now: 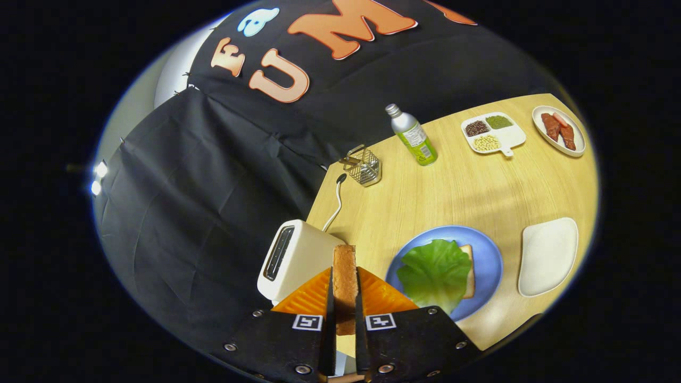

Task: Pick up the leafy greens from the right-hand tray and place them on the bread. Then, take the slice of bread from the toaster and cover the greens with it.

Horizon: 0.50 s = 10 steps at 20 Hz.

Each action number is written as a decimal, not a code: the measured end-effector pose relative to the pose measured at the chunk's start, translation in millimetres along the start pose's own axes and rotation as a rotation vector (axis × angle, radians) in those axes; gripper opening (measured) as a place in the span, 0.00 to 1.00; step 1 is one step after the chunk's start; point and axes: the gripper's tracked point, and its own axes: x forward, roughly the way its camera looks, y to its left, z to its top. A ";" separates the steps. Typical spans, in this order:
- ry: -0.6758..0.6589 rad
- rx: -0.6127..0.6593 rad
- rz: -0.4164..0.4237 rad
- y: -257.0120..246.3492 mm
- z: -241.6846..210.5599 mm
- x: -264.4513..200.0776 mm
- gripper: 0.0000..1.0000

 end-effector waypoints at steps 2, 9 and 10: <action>-0.011 0.017 -0.013 -20.6 -1.5 1.2 0.15; 0.002 0.085 0.015 -56.6 -16.0 14.7 0.15; 0.002 0.094 0.021 -59.4 -16.9 16.5 0.15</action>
